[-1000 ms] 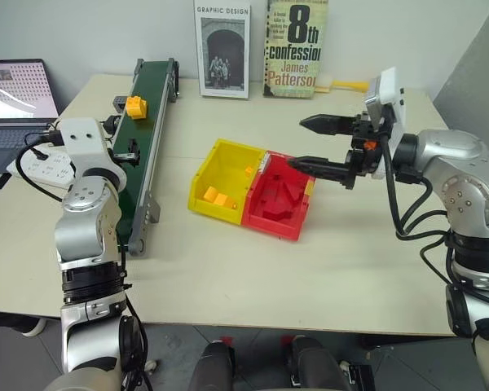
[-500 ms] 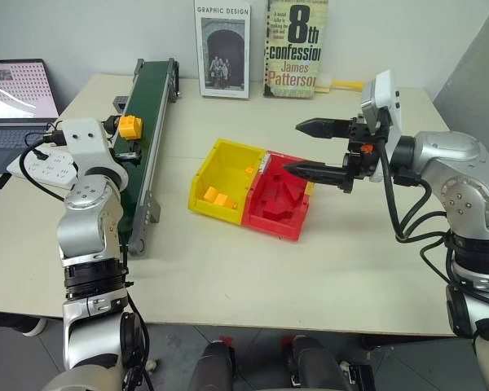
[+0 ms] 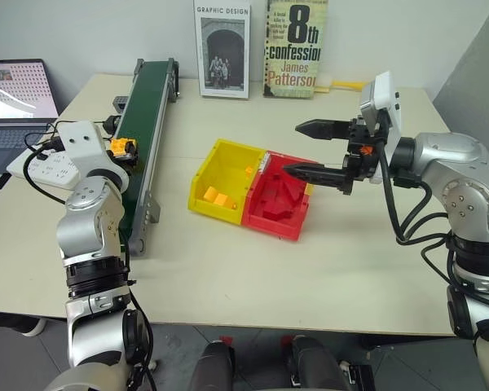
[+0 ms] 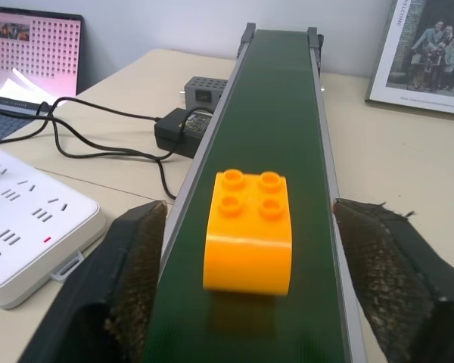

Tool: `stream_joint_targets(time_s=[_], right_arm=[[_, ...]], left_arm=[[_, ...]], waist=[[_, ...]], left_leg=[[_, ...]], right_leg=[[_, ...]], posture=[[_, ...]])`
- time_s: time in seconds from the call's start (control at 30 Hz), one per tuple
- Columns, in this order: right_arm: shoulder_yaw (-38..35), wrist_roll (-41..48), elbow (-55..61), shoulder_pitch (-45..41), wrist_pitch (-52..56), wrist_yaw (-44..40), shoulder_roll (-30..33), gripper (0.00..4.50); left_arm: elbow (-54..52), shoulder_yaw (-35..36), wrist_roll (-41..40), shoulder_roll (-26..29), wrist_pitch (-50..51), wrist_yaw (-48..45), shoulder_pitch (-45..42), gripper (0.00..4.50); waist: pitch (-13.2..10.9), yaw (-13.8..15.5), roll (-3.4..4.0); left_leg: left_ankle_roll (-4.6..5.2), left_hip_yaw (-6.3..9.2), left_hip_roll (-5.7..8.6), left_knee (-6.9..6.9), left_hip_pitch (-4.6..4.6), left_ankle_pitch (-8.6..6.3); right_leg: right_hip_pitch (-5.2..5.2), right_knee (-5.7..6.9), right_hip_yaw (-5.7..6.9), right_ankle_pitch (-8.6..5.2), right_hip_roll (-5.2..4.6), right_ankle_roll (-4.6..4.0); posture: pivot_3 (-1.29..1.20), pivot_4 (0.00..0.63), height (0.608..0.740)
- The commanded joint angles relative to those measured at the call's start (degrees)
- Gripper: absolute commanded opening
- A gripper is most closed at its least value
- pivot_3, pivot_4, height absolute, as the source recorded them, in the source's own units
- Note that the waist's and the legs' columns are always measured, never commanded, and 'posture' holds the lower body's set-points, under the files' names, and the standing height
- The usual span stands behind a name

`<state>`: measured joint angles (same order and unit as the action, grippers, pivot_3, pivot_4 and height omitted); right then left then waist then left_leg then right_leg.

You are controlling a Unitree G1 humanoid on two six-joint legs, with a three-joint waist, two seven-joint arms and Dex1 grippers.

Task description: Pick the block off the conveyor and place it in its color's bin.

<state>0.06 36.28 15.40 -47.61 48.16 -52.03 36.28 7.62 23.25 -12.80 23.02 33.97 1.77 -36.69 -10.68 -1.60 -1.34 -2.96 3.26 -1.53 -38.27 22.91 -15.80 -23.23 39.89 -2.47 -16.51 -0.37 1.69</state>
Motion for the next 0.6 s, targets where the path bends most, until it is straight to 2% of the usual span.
stream_joint_targets(time_s=[0.03,0.17,0.23,0.37,0.5,0.6], right_arm=[[-1.8,0.9,1.5,-0.5,-0.3,0.4,1.1,4.5],[-1.9,1.0,1.2,-0.8,-0.5,0.7,1.3,4.5],[-1.9,1.1,1.2,-0.8,-0.6,0.9,1.4,4.5],[-2.4,1.3,1.5,-0.8,-0.5,1.6,1.7,4.5],[-2.6,1.2,3.4,-0.2,0.4,2.5,3.7,4.5],[-0.6,-2.4,6.3,1.6,-0.1,1.8,8.8,4.5]], left_arm=[[-2.4,2.5,-2.1,-0.7,2.8,1.8,-0.6,2.71],[-3.3,3.5,-3.5,-1.1,5.9,2.8,-0.3,1.82],[-4.1,3.7,-4.1,-1.3,6.9,3.1,-0.6,1.54],[-5.9,2.4,-4.7,-0.7,7.8,2.3,-2.6,1.54],[-8.1,-2.7,-7.4,0.4,9.3,-5.2,-6.4,1.54],[-9.8,-10.4,-8.1,3.5,11.2,-14.9,-8.0,1.54]], waist=[[0.0,0.0,0.0],[0.0,0.0,0.0],[0.0,0.0,0.0],[0.0,0.0,0.0],[0.0,0.4,-0.01],[0.0,0.6,0.0]], left_leg=[[0.0,0.0,0.0,0.0,0.0,0.0],[0.0,0.0,0.0,0.0,0.0,0.0],[0.0,0.01,0.0,0.0,-0.01,0.0],[0.0,0.01,0.0,0.0,0.0,0.0],[-0.02,0.06,0.02,-0.03,0.06,0.01],[-0.1,0.03,0.02,-0.01,0.08,0.05]], right_leg=[[0.0,0.0,0.0,0.0,0.0,0.0],[0.0,0.01,0.01,0.0,0.0,0.0],[0.0,0.01,0.0,0.0,-0.01,0.0],[0.0,0.01,0.01,0.0,-0.01,0.0],[0.0,0.0,0.07,0.0,-0.01,0.0],[0.0,-0.06,0.04,0.0,-0.03,0.0]], posture=[[0.0,0.15,0.74],[0.0,0.15,0.74],[0.0,0.15,0.74],[0.0,0.15,0.74],[0.0,0.15,0.74],[0.0,0.15,0.74]])
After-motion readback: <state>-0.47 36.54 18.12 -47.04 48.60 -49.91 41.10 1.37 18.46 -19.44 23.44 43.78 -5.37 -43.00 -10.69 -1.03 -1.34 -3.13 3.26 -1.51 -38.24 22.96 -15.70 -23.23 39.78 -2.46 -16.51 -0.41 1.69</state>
